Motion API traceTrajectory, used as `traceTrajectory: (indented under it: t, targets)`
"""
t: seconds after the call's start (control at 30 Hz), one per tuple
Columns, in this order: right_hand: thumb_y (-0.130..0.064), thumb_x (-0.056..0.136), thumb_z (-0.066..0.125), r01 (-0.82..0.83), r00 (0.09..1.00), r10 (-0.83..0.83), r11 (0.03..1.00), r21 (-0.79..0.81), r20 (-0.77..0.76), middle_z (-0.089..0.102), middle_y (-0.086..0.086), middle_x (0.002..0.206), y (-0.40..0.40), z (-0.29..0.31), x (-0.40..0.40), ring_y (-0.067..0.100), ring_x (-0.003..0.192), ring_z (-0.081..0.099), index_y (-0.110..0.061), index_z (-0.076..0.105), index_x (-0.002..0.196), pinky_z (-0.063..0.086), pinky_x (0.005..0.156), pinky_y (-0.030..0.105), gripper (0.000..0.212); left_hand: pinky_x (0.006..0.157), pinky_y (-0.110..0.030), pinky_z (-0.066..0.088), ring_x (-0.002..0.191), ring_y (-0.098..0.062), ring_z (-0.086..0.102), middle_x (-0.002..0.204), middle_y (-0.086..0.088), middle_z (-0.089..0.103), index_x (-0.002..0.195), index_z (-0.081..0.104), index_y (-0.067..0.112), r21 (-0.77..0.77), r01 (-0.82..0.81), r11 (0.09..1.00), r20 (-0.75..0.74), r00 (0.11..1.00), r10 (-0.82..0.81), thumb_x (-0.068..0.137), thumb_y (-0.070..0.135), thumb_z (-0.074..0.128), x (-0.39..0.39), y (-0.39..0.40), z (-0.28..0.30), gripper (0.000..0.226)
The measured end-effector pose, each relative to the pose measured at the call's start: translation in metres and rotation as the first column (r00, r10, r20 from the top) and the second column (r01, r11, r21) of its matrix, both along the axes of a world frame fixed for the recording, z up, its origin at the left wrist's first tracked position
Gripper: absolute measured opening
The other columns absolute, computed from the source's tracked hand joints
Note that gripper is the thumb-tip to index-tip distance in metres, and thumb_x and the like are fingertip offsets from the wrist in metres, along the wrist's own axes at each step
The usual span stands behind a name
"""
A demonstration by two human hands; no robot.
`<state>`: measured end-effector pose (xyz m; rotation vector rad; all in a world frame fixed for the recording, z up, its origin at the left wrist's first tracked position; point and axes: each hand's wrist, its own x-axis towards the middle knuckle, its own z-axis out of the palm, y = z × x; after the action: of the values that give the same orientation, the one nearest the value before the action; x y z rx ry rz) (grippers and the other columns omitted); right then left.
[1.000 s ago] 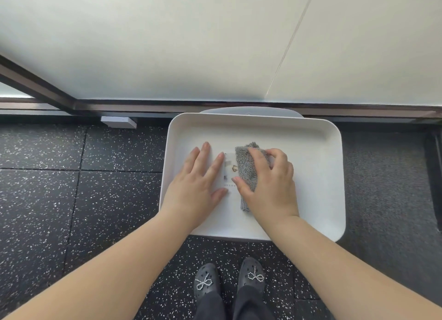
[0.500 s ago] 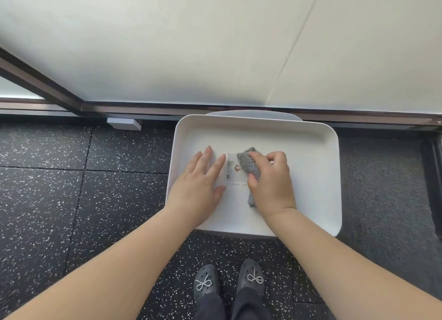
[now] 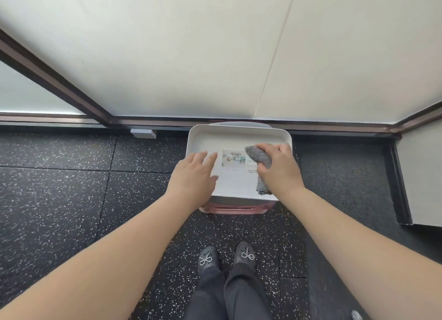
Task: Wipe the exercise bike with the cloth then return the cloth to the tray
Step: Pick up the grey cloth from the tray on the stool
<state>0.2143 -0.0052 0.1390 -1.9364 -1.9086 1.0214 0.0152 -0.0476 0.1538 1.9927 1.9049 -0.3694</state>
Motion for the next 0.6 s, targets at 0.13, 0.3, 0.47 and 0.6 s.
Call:
traceTrajectory:
  t: [0.13, 0.3, 0.47, 0.6]
  targets:
    - [-0.017, 0.087, 0.059, 0.0, 1.0, 0.0, 1.0, 0.017, -0.023, 0.038, -0.002, 0.107, -0.026, 0.045, 0.011, 0.014, 0.084, 0.048, -0.029, 0.054, 0.13, 0.039, 0.077, 0.023, 0.045, 0.103, -0.04, 0.034, 0.129, -0.026, 0.039, 0.144, -0.002, 0.043, 0.149, 0.019, 0.023, 0.025, -0.014, 1.0, -0.01, 1.0, 0.014, 0.097, 0.043, 0.037, 0.005, -0.024, 0.042, 0.059]
    - [-0.017, 0.086, 0.061, 0.075, 0.993, -0.072, 0.997, 0.031, -0.09, 0.039, 0.0, 0.108, -0.07, 0.084, 0.022, 0.013, 0.092, 0.047, -0.027, 0.056, 0.13, 0.043, 0.093, 0.027, 0.045, 0.101, -0.04, 0.035, 0.128, -0.027, 0.041, 0.141, -0.003, 0.047, 0.148, 0.024, 0.024, 0.051, 0.025, 0.998, -0.027, 0.999, -0.024, 0.097, 0.044, 0.036, 0.008, -0.053, 0.078, 0.056]
    - [-0.016, 0.086, 0.06, 0.164, 0.983, -0.156, 0.984, 0.076, -0.101, 0.045, 0.004, 0.111, -0.117, 0.113, 0.03, 0.015, 0.097, 0.046, -0.029, 0.054, 0.131, 0.037, 0.09, 0.023, 0.046, 0.103, -0.041, 0.033, 0.128, -0.028, 0.04, 0.141, -0.003, 0.047, 0.147, 0.026, 0.024, 0.102, 0.099, 0.99, -0.043, 0.995, -0.095, 0.096, 0.044, 0.036, 0.001, -0.084, 0.105, 0.055]
    - [-0.018, 0.088, 0.058, 0.223, 0.973, -0.213, 0.967, 0.119, -0.092, 0.049, 0.002, 0.111, -0.159, 0.128, 0.036, 0.015, 0.097, 0.048, -0.03, 0.054, 0.131, 0.036, 0.084, 0.023, 0.045, 0.106, -0.041, 0.029, 0.13, -0.028, 0.039, 0.143, -0.001, 0.045, 0.146, 0.028, 0.024, 0.161, 0.197, 0.967, -0.054, 0.98, -0.191, 0.096, 0.045, 0.037, 0.002, -0.112, 0.117, 0.055]
